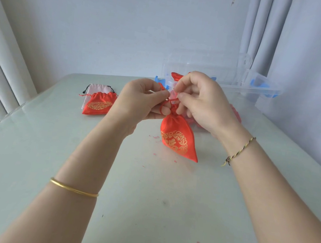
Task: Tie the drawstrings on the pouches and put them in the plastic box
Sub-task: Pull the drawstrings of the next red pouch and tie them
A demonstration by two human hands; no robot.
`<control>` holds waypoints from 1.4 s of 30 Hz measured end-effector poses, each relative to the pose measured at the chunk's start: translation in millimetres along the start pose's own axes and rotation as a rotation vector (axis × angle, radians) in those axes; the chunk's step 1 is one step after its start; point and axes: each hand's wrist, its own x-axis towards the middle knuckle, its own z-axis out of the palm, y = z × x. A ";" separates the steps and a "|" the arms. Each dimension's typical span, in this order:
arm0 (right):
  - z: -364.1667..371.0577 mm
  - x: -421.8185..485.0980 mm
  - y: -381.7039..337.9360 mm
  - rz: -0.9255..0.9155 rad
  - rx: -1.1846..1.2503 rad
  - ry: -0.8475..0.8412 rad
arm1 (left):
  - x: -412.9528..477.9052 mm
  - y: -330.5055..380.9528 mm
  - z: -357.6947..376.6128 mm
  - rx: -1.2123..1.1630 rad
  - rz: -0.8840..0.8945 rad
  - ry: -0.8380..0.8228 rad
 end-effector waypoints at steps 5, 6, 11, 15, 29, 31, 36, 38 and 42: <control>1.0 -5.0 -5.9 -0.074 -0.112 -0.057 | -1.1 1.0 -0.4 -0.010 -0.005 0.028; 1.3 -5.8 -6.7 -0.093 -0.145 -0.048 | -1.0 1.4 -0.7 -0.018 -0.006 0.038; 4.9 -5.9 -7.0 -0.164 -0.264 -0.031 | -0.8 0.9 -1.5 -0.014 -0.005 0.059; 9.2 -5.6 -5.7 -0.109 -0.303 0.002 | 0.8 1.3 -2.6 0.007 0.044 0.134; 3.8 -2.5 4.8 0.451 0.419 0.053 | -0.6 -3.2 7.2 0.779 0.470 0.175; 2.9 -1.7 5.2 0.467 0.485 0.012 | 0.7 -4.0 3.9 0.827 0.453 0.180; 2.1 -1.7 5.9 0.470 0.588 -0.065 | 0.5 -4.7 3.5 0.846 0.437 0.163; 0.9 -1.7 6.1 0.446 0.583 -0.072 | 1.3 -5.1 3.2 0.825 0.439 0.169; -7.3 -1.3 8.7 0.375 0.383 0.003 | 4.1 -4.9 -0.4 0.770 0.422 0.172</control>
